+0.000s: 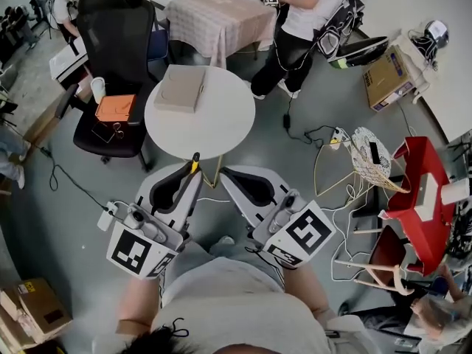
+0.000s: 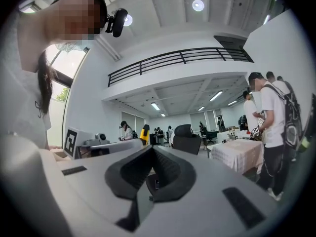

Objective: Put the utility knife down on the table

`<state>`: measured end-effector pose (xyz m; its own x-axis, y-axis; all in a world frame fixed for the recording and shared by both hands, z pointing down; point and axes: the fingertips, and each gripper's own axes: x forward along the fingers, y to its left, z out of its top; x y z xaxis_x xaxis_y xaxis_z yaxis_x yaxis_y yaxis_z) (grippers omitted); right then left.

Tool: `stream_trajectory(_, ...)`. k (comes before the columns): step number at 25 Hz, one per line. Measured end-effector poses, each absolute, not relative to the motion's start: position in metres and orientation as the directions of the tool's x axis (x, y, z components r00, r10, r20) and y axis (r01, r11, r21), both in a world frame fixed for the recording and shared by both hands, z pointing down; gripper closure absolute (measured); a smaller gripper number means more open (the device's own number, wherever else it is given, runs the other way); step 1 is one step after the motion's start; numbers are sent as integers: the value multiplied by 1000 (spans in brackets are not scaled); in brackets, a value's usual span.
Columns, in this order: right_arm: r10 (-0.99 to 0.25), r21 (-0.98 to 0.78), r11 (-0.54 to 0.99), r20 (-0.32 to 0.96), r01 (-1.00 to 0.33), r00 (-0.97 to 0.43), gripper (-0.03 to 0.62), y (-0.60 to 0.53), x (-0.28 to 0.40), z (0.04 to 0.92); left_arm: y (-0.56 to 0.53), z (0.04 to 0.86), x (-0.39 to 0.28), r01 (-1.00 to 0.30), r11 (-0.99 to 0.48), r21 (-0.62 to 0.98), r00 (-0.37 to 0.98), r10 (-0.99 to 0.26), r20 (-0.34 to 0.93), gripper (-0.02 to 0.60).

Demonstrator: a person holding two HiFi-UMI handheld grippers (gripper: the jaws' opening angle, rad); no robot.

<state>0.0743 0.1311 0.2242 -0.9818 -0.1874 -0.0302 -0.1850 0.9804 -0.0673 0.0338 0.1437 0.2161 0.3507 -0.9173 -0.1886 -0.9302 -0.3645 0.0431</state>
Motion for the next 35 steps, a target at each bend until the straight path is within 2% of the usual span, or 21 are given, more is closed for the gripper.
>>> stream_trajectory(14, -165, -78, 984, -29, -163, -986, 586, 116, 82, 235, 128, 226, 46, -941, -338, 38, 329, -932, -151, 531)
stream_trajectory(24, -224, -82, 972, -20, -222, -974, 586, 80, 58, 235, 89, 230, 23, -916, -399, 50, 389, -910, -146, 531)
stream_trajectory(35, -287, -85, 955, -9, -285, -958, 586, 28, 1, 232, 33, 227, -32, -882, -468, 61, 456, -878, -143, 531)
